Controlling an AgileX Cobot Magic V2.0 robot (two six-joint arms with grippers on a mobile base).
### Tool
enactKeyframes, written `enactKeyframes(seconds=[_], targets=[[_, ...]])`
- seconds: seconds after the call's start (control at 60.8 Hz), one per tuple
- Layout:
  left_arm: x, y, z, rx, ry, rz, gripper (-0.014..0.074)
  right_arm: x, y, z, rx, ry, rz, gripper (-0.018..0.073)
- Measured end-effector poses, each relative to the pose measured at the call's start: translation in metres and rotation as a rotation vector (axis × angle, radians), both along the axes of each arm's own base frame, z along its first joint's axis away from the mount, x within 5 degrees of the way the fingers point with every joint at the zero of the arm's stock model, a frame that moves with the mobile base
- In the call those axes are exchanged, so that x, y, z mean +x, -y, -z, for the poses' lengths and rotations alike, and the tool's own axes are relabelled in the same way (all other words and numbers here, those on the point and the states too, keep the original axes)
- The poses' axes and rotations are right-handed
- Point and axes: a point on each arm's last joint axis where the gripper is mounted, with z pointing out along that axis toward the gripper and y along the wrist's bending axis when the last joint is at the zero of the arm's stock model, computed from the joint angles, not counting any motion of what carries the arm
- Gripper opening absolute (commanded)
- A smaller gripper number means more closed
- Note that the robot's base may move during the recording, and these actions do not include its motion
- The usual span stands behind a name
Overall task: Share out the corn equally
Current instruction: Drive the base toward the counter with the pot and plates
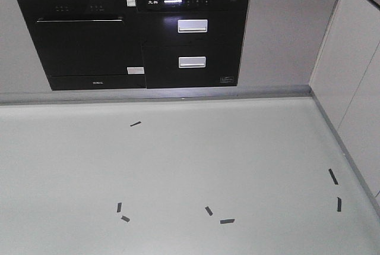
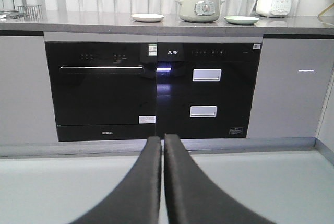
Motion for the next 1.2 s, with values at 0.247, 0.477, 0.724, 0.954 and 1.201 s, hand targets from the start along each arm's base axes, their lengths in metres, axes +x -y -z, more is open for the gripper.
enactKeyframes(seconds=[0.247,0.477,0.724,0.954,1.201], targets=[[0.0000,0.0000,0.0000,0.000,0.000,0.000,-0.0006,0.0000,0.0000,0.0000,0.000,0.000,0.000,-0.0002],[0.0000,0.0000,0.0000,0.000,0.000,0.000,-0.0006,0.0000,0.0000,0.0000,0.000,0.000,0.000,-0.0002],[0.0000,0.0000,0.0000,0.000,0.000,0.000,-0.0006,0.0000,0.0000,0.0000,0.000,0.000,0.000,-0.0002],[0.0000,0.0000,0.0000,0.000,0.000,0.000,-0.0006,0.0000,0.0000,0.0000,0.000,0.000,0.000,-0.0002],[0.0000,0.0000,0.0000,0.000,0.000,0.000,-0.0006,0.0000,0.0000,0.0000,0.000,0.000,0.000,-0.0002]])
